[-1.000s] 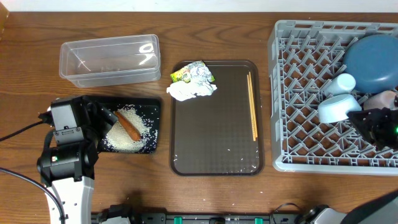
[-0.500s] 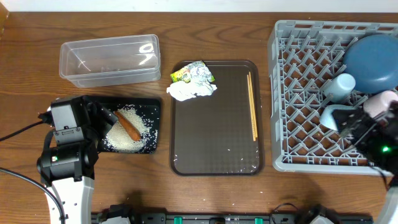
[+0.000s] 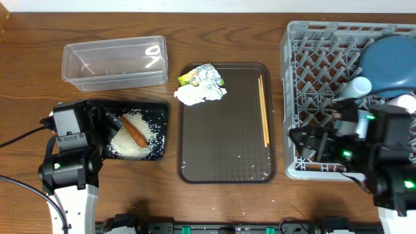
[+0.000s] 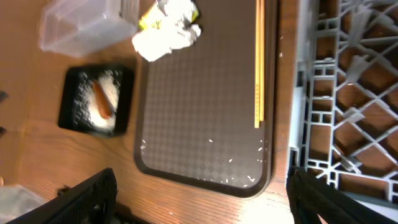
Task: Sort waste into correct bins and load items into the dishwasher rack
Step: 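Move the right gripper back to the chopsticks on the brown tray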
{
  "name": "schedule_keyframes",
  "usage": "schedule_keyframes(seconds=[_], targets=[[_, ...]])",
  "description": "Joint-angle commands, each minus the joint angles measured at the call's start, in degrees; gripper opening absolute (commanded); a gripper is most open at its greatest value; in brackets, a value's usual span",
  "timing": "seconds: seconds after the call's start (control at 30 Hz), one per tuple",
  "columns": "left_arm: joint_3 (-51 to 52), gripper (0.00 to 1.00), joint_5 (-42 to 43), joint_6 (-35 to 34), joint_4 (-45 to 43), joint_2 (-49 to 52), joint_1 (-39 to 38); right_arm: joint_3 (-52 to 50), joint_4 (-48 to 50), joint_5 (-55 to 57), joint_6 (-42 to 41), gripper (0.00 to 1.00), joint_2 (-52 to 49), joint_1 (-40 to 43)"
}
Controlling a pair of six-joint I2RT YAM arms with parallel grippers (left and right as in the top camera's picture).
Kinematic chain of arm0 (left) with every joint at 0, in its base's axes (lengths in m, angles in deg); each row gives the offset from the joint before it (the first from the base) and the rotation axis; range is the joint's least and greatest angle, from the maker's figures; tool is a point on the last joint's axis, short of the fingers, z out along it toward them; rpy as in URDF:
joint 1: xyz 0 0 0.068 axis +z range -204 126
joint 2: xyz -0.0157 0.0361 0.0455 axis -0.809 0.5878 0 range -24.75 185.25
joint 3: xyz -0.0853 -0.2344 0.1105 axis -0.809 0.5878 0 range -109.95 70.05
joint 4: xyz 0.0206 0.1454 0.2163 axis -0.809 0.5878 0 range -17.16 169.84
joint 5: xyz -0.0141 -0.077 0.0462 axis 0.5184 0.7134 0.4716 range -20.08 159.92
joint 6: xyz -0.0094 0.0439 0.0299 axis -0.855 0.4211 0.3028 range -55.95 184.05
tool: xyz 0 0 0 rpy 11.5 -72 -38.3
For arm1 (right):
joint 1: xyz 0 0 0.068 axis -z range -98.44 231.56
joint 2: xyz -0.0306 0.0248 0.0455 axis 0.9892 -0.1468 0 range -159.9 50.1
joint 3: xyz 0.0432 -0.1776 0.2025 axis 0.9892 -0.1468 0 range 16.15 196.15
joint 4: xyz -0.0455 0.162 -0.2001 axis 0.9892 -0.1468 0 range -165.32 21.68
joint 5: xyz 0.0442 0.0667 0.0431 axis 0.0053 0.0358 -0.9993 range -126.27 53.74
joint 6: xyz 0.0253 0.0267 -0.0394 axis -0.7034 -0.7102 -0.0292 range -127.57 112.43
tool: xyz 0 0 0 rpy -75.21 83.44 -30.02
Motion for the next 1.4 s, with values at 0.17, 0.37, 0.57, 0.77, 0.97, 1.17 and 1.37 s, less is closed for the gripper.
schedule_keyframes(seconds=[0.17, 0.37, 0.57, 0.77, 0.97, 1.17, 1.37], targets=[[0.0, 0.99, -1.1, 0.7, 0.0, 0.1, 0.2, 6.8, 0.6, 20.3, -9.0, 0.84, -14.7, -18.6], [0.0, 0.99, -1.1, 0.7, 0.0, 0.1, 0.2, 16.3, -0.2, 23.2, -10.0, 0.88, -30.0, -23.4], [0.0, 0.99, -1.1, 0.7, 0.0, 0.1, 0.2, 23.5, -0.5, 24.6, -10.5, 0.99, -43.6, -23.8], [0.0, 0.99, -1.1, 0.7, 0.0, 0.1, 0.2, 23.6, 3.9, 21.9, -12.3, 0.99, -49.4, -24.2], [0.0, 0.99, -1.1, 0.7, 0.0, 0.1, 0.2, 23.6, 7.6, 27.8, -13.0, 0.95, -54.6, -27.3], [0.0, 0.99, -1.1, 0.7, 0.0, 0.1, 0.2, 23.6, 8.0, 36.3, -16.9, 0.94, -60.4, -27.2], [0.0, 0.99, -1.1, 0.7, 0.0, 0.1, 0.2, 23.6, 9.6, 32.8, -16.4, 0.9, -63.4, -24.0]])
